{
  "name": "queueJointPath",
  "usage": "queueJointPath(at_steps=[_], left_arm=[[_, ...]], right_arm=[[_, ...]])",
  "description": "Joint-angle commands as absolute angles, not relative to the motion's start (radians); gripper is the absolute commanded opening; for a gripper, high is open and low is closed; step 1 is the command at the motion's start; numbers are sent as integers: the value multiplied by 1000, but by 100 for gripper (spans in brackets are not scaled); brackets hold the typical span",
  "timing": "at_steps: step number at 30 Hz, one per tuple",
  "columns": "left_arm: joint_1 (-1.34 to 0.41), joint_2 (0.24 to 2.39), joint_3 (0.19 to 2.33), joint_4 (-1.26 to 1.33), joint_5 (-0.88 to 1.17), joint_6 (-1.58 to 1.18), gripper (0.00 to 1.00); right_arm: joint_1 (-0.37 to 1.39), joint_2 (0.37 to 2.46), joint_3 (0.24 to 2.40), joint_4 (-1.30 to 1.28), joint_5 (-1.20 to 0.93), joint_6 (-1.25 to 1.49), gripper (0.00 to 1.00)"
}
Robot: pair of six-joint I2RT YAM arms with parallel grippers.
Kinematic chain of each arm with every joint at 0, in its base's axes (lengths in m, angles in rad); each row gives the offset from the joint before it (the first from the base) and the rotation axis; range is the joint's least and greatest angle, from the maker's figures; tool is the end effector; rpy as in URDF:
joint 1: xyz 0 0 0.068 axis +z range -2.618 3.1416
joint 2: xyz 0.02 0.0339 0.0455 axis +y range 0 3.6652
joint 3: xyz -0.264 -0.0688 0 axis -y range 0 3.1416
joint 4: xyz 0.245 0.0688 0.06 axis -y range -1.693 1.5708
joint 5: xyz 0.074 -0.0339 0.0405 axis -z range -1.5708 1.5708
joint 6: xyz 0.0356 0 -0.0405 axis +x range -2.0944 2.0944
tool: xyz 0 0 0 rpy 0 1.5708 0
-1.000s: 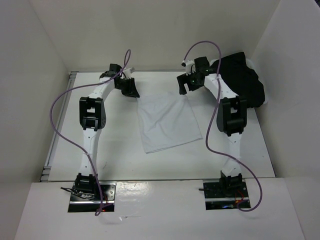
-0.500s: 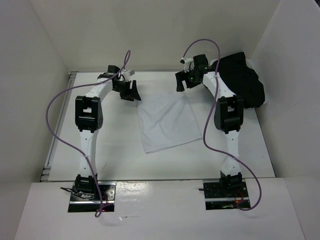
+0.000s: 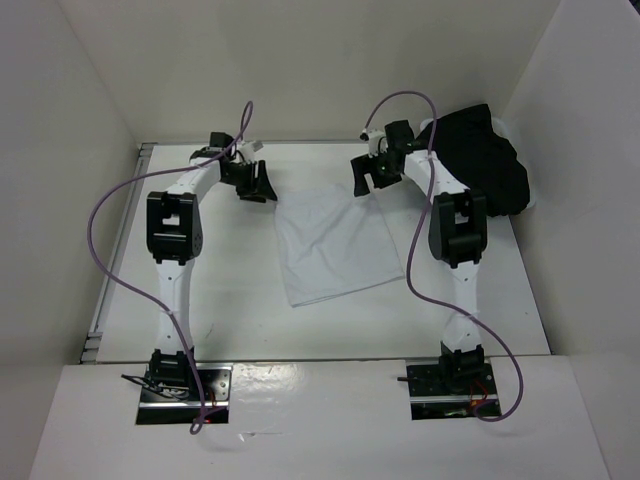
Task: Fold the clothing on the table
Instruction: Fold the skirt
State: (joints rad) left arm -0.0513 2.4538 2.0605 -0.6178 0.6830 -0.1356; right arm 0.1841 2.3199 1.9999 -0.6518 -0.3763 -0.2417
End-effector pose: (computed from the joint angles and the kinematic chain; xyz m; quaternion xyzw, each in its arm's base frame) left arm 0.5254 -0.0495 0.1565 0.0543 0.9087 -0.3448 0.2291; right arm 0.5006 0.1065 0.1983 -0.2523 0.9058 0.1703 0.2949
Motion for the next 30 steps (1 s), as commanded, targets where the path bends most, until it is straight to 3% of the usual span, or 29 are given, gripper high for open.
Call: queueJointPath(at_steps=[1, 20, 30], left_arm=[[-58, 2480, 2059, -586, 745, -163, 60], [-86, 2531, 2152, -586, 758, -204, 53], [-86, 2572, 2253, -630, 696, -170, 38]], right_arm=[[184, 2223, 1977, -629, -364, -250, 95], [184, 2195, 1950, -620, -334, -259, 95], [184, 2224, 1979, -620, -334, -259, 95]])
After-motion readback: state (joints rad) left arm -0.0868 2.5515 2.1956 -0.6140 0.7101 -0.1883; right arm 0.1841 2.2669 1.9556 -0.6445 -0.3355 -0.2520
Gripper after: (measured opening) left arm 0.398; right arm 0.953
